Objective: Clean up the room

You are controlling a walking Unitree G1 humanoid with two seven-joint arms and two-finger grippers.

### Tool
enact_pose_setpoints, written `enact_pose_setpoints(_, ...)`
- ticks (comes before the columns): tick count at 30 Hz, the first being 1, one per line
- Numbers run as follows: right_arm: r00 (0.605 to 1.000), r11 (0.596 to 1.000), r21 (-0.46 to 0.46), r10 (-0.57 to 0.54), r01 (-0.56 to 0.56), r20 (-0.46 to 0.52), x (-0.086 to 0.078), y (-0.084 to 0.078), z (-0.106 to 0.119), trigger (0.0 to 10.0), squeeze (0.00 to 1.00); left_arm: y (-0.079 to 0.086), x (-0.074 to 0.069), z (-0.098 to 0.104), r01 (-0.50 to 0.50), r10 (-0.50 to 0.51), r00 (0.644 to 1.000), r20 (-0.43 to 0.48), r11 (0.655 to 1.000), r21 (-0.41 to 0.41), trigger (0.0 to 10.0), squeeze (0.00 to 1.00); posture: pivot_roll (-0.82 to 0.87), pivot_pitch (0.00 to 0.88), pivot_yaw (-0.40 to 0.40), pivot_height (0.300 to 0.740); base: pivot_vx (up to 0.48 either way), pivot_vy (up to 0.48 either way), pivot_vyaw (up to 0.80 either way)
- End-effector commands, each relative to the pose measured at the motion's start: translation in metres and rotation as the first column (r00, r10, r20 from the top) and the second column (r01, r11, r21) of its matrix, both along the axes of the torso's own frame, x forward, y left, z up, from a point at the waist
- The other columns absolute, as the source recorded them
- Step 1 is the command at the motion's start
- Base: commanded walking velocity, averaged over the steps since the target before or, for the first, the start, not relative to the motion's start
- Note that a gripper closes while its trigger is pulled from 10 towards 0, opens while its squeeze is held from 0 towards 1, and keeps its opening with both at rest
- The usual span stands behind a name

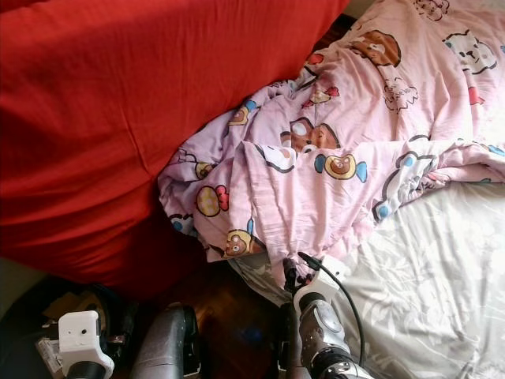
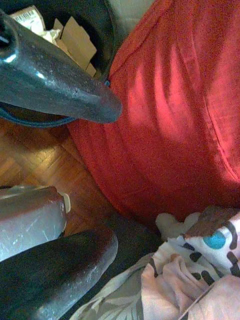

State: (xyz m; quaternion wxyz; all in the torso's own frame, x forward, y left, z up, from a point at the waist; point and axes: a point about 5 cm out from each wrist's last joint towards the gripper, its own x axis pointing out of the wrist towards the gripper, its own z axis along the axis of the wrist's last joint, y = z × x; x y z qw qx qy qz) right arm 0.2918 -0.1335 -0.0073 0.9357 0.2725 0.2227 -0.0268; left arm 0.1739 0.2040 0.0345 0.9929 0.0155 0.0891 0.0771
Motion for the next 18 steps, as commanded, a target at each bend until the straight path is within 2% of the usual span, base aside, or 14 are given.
enact_pose_setpoints(1, 0.998, 0.998, -0.004, 0.066, -0.066, 0.015, 0.001, 0.013, 0.002, 10.0, 0.00, 0.001, -0.010, -0.006, -0.015, 0.015, 0.999, -0.052, 1.000, 0.011, 10.0, 0.00, 0.11, 0.355, 0.004, 0.630, 0.000, 0.000, 0.00)
enact_pose_setpoints(9, 0.981, 0.984, -0.041, 0.176, -0.173, 0.084, 0.005, 0.027, 0.010, 10.0, 0.00, 0.000, -0.012, -0.008, -0.016, 0.017, 0.998, -0.060, 1.000, 0.006, 10.0, 0.00, 0.11, 0.353, -0.002, 0.630, 0.000, 0.000, 0.00)
enact_pose_setpoints(18, 0.978, 0.978, -0.067, 0.201, -0.197, 0.049, 0.000, 0.029, 0.005, 10.0, 0.00, -0.002, -0.011, -0.008, -0.017, 0.017, 0.998, -0.064, 1.000, 0.000, 10.0, 0.00, 0.10, 0.353, -0.006, 0.630, 0.000, 0.000, 0.00)
